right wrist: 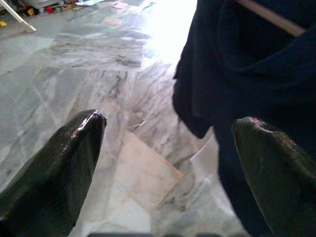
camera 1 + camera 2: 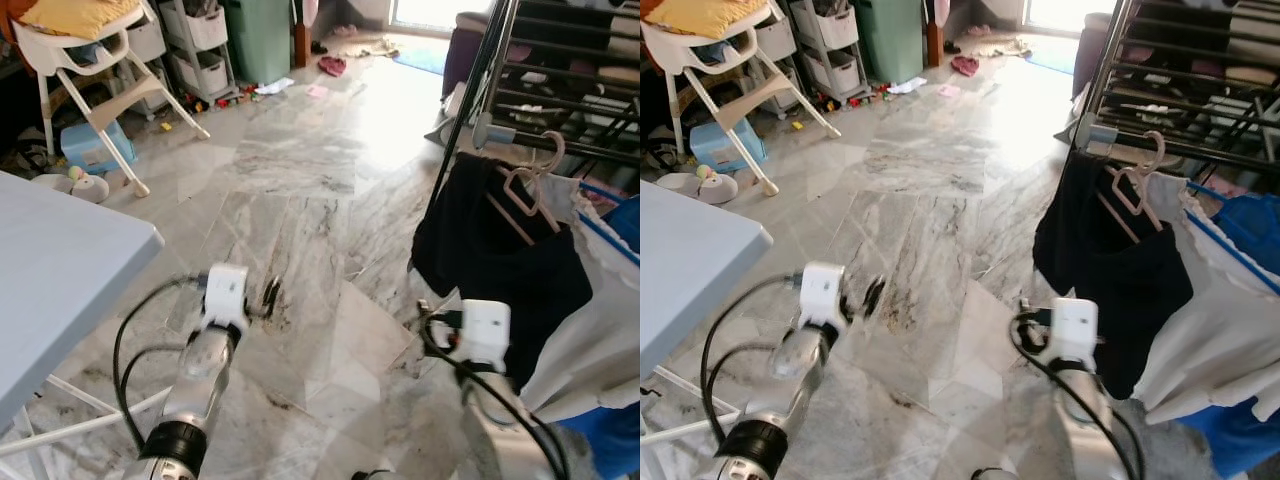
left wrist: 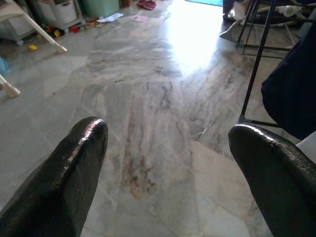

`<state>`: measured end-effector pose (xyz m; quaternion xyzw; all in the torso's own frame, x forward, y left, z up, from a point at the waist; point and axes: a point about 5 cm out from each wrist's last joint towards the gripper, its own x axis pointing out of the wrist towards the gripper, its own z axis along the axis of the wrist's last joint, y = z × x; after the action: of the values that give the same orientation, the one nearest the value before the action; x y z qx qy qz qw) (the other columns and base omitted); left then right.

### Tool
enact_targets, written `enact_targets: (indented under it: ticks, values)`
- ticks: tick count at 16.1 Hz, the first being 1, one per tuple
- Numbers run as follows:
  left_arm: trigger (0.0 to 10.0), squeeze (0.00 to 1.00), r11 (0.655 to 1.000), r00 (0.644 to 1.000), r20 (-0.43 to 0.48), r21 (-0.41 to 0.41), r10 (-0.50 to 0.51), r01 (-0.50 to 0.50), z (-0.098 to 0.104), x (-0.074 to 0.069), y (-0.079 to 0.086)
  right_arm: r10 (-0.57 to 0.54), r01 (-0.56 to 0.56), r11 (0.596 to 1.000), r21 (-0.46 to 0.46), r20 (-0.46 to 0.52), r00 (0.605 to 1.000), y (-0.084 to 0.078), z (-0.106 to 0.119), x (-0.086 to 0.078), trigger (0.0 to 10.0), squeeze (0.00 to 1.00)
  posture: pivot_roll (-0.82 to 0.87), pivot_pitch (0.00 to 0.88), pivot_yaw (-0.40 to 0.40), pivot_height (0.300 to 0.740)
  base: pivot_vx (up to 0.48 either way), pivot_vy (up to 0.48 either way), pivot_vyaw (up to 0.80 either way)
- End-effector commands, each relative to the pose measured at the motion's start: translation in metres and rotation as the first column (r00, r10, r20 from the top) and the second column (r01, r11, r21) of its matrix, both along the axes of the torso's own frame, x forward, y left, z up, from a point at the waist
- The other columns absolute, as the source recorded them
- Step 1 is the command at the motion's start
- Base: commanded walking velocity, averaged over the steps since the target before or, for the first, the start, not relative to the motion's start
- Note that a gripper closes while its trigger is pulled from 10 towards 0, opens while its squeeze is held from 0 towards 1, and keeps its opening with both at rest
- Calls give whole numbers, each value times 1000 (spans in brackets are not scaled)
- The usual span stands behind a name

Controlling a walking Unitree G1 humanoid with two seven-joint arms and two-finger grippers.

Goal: Hang hanger

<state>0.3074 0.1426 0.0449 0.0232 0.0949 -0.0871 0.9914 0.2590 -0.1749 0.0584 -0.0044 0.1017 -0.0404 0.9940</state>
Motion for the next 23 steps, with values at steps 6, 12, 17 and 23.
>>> enact_targets:
  ticks: [6, 12, 17, 23]
  values:
    - [10000, 0, 998, 997, 63, 45, 48, -51, 1, -18, 18, 61, -55, 996, -69, 90, 994, 3, 14, -13, 10000, 0, -108, 62, -20, 740, 0, 0, 0]
    - [10000, 0, 991, 989, 109, 77, 97, -106, 4, -28, 22, 95, -89, 995, -56, 120, 988, 10, 20, -3, 10000, 0, -66, 88, -25, 740, 0, 0, 0]
    - [10000, 0, 994, 994, 106, 96, 37, -47, 13, -21, 26, 21, -16, 999, -40, 112, 994, 8, 12, -18, 10000, 0, -99, 103, 32, 740, 0, 0, 0]
    - [10000, 0, 996, 998, 47, 85, 34, -38, 4, -23, 25, 12, -4, 997, -73, 104, 994, 4, 11, -21, 10000, 0, -121, 126, 45, 740, 0, 0, 521]
